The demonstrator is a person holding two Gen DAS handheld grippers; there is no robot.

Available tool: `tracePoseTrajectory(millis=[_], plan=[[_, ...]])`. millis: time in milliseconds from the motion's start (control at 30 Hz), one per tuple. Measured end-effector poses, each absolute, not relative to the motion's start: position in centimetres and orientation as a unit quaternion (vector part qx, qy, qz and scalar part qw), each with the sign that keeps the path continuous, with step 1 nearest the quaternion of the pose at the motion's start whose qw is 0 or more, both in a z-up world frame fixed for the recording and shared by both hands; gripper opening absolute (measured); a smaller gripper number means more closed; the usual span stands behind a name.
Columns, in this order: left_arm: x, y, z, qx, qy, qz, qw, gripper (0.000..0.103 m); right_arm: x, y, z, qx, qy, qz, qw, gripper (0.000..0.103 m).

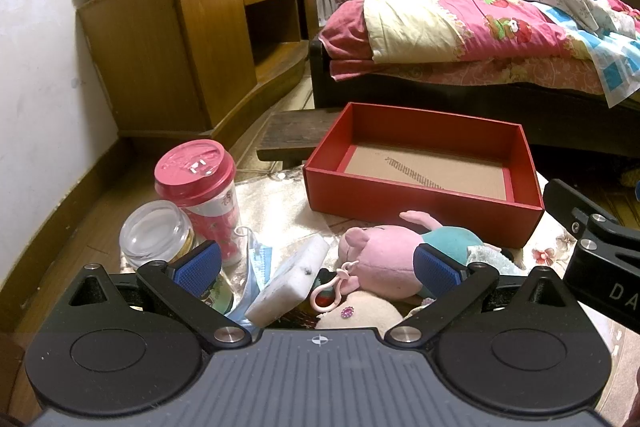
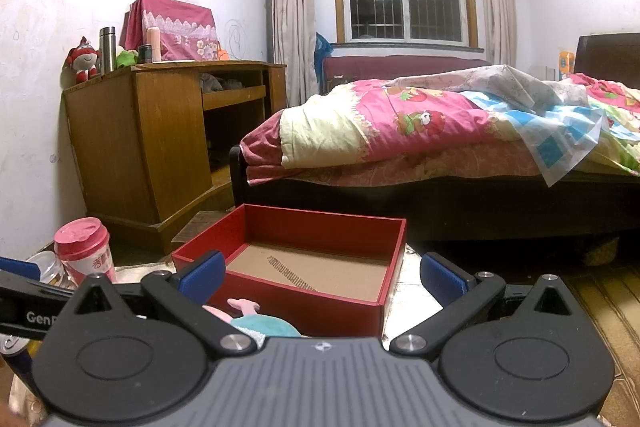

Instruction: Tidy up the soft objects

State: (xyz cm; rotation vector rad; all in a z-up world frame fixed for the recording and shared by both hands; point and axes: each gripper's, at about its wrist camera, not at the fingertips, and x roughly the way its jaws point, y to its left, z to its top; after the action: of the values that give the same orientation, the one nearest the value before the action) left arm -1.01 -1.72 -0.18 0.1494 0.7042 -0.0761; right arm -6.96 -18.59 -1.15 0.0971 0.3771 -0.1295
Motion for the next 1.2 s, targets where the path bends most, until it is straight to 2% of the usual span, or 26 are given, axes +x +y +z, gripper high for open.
tracePoseTrajectory(millis=[1200], plan=[[-1.17, -1.82, -0.49, 0.08, 0.349, -0.042, 0.933, 0.098, -7.07, -18.73, -1.15, 0.05, 0.187, -0.066, 0.979, 0.08]])
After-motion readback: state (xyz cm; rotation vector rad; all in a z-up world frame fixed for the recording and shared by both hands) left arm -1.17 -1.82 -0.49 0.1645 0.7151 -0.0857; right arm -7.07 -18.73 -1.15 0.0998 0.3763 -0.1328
